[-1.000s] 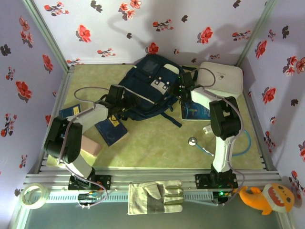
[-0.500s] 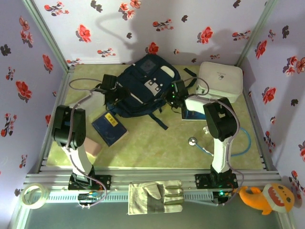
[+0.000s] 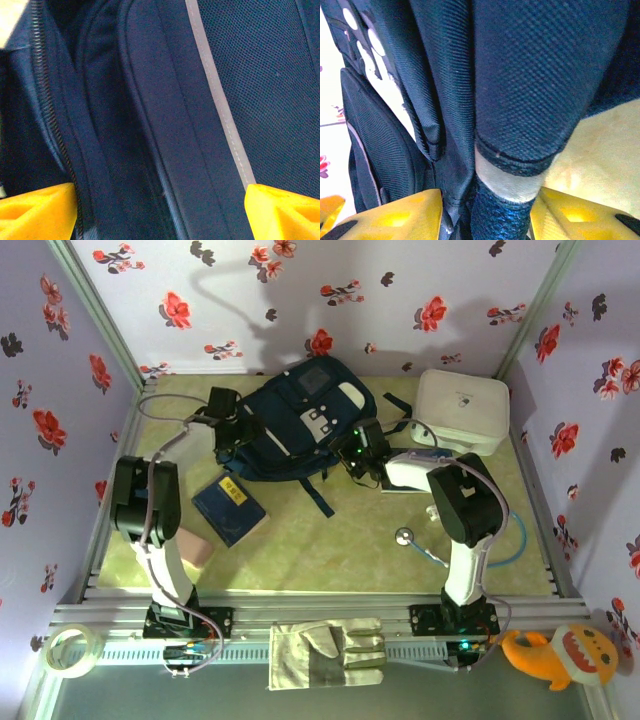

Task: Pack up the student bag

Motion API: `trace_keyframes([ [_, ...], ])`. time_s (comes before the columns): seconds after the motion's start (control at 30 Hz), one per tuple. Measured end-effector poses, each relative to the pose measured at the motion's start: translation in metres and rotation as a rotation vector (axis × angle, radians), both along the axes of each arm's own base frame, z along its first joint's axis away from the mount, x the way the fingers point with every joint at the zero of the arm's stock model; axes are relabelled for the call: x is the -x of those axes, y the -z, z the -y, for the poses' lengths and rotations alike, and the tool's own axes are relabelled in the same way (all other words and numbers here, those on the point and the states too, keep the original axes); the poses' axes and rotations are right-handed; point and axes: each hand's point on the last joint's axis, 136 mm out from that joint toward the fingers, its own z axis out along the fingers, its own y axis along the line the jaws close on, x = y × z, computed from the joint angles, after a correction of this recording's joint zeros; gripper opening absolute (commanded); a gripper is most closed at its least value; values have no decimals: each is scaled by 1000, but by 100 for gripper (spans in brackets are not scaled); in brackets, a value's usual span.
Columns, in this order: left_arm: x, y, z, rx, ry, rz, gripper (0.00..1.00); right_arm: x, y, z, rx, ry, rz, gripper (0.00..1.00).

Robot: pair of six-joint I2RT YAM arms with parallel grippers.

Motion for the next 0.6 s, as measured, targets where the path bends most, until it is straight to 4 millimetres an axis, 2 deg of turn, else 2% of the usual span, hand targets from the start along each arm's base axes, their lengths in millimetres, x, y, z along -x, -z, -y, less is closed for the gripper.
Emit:
trace_keyframes([
  [0.1, 14, -10, -4, 1, -2, 11, 86, 0, 3, -2, -15, 3, -13, 43],
  [0.23, 33, -23, -10, 2, -6, 30, 85, 2, 17, -4, -18, 3, -51, 37],
  [0.4, 55, -32, -11, 4, 4, 40, 80, 0, 24, -8, -30, -1, -64, 19],
  [0.47, 63, -34, -4, 5, 24, 46, 79, -2, 20, -10, -36, -7, -50, 12],
  [0.6, 85, -40, 28, 5, 125, 70, 76, -4, 12, -13, -36, -21, -24, 6],
])
